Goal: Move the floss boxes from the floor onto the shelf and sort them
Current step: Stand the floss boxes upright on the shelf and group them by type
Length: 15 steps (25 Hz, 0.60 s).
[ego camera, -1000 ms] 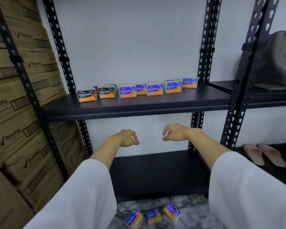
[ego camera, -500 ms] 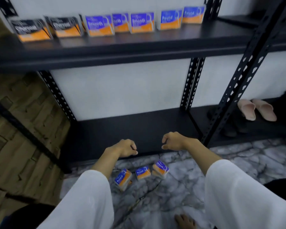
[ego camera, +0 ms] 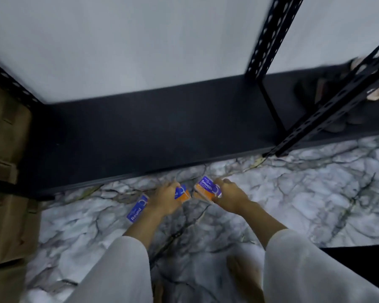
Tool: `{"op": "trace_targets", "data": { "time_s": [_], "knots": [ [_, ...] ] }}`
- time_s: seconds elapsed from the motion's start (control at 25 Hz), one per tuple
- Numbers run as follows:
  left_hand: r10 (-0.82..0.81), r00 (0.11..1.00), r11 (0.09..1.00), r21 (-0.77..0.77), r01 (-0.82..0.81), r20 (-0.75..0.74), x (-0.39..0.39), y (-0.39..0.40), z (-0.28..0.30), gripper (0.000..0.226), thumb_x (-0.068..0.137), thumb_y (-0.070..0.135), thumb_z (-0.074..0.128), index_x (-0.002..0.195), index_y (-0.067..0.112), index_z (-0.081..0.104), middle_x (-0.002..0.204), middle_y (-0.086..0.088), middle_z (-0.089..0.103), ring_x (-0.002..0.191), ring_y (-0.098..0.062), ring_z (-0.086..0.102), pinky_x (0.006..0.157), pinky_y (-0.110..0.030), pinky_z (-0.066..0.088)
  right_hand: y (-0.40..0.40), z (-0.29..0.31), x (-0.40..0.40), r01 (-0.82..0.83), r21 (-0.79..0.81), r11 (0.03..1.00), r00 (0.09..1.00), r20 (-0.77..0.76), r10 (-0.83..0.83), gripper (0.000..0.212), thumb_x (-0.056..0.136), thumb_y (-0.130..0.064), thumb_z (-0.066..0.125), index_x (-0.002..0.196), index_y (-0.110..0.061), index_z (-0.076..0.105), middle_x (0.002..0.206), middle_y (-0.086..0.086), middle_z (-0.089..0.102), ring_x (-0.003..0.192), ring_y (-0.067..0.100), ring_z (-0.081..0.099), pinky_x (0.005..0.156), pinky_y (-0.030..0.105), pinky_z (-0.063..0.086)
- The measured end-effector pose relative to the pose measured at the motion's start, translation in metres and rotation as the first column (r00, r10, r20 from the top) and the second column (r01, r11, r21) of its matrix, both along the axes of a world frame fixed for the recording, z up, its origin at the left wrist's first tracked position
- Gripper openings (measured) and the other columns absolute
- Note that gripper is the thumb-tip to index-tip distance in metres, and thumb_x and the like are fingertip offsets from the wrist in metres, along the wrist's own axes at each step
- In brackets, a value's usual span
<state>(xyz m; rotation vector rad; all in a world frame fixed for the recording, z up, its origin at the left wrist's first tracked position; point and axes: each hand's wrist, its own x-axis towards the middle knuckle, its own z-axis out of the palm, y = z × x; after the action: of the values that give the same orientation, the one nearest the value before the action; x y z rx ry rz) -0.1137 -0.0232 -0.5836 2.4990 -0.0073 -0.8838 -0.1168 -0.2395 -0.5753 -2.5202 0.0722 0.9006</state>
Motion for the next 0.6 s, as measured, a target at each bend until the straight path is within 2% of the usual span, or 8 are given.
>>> {"op": "trace_targets", "data": {
  "time_s": [0.12,0.24,0.4,0.6],
  "knots": [
    [-0.035,0.999,0.995,0.089,0.035,-0.004,0.009,-0.006,-0.043,0.073,0.084,0.031,0.067,0.145,0.017,0.030,0.147,-0.008,0.034,0.134,-0.028,0.036,0.106,-0.042,0.037,0.009,-0.039,0.007,0.055,-0.008,0.998,0.998,0.030,-0.055,0.076,0.083,-0.043,0.065,0.144,-0.015,0.029,0.141,0.012,0.039,0.123,0.034,0.043,0.099,0.043,0.042],
    [-0.119,0.993,0.970,0.211,0.118,-0.012,0.011,-0.013,-0.077,0.088,0.082,0.037,0.069,0.151,0.018,0.016,0.154,-0.007,0.024,0.139,-0.029,0.029,0.107,-0.044,0.033,0.016,-0.069,0.008,0.057,-0.005,0.998,0.995,0.084,-0.057,0.088,0.080,-0.046,0.067,0.148,-0.016,0.020,0.145,0.011,0.036,0.125,0.033,0.040,0.099,0.044,0.041],
    [-0.173,0.983,0.932,0.332,0.143,0.063,0.009,-0.020,-0.098,0.083,0.084,0.040,0.066,0.149,0.021,0.019,0.152,-0.008,0.030,0.135,-0.030,0.035,0.107,-0.043,0.033,0.020,-0.085,0.007,0.104,0.035,0.994,0.990,0.089,-0.107,0.086,0.081,-0.040,0.068,0.148,-0.017,0.019,0.142,0.009,0.040,0.126,0.030,0.042,0.095,0.043,0.045],
    [-0.117,0.989,0.971,0.221,0.095,0.091,0.012,-0.020,-0.066,0.076,0.082,0.028,0.067,0.147,0.025,0.027,0.147,-0.004,0.036,0.131,-0.029,0.037,0.103,-0.044,0.039,0.009,-0.057,0.011,0.132,0.062,0.989,0.982,0.125,-0.139,0.086,0.079,-0.036,0.072,0.146,-0.019,0.021,0.137,0.008,0.045,0.122,0.028,0.045,0.094,0.043,0.048]
  ]
}}
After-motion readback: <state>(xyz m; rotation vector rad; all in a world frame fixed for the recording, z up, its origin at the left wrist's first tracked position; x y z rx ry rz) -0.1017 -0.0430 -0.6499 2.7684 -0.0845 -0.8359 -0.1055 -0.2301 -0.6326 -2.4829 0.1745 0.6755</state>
